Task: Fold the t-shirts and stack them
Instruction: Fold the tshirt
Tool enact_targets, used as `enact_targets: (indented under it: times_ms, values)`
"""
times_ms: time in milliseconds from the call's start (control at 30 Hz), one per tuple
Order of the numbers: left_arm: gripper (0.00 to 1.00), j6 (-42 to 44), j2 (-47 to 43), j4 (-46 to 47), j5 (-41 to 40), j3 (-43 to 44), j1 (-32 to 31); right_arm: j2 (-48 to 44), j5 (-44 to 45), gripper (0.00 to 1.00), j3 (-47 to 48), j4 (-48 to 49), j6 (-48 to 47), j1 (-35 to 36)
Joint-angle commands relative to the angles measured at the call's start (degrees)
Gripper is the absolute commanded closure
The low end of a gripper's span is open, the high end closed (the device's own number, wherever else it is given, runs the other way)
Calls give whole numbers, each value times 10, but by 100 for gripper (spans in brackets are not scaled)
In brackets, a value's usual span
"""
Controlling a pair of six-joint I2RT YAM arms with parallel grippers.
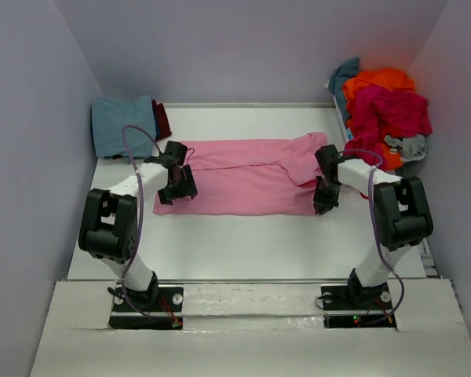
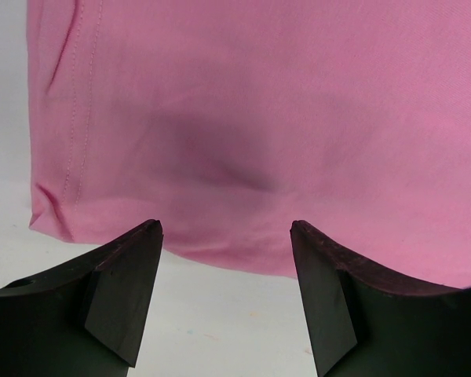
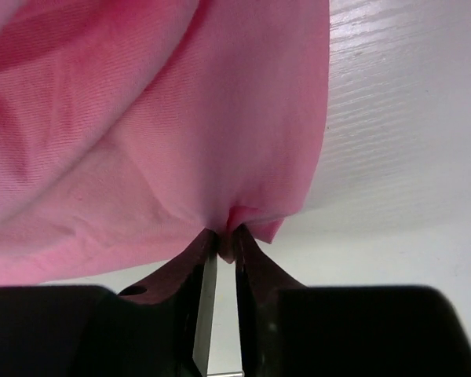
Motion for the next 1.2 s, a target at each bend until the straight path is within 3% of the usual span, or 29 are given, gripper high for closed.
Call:
enact_targets:
  times_ms: [0, 600, 1167]
  values:
    - [22, 3, 6, -3, -11, 12, 2, 6, 5, 89, 4, 12, 2, 4]
    - [22, 8, 2, -13, -23, 31, 2, 5, 11, 90, 227, -89, -15, 4]
    - [22, -62, -107, -78, -93, -39, 2, 61, 16, 90, 321, -115, -32, 4]
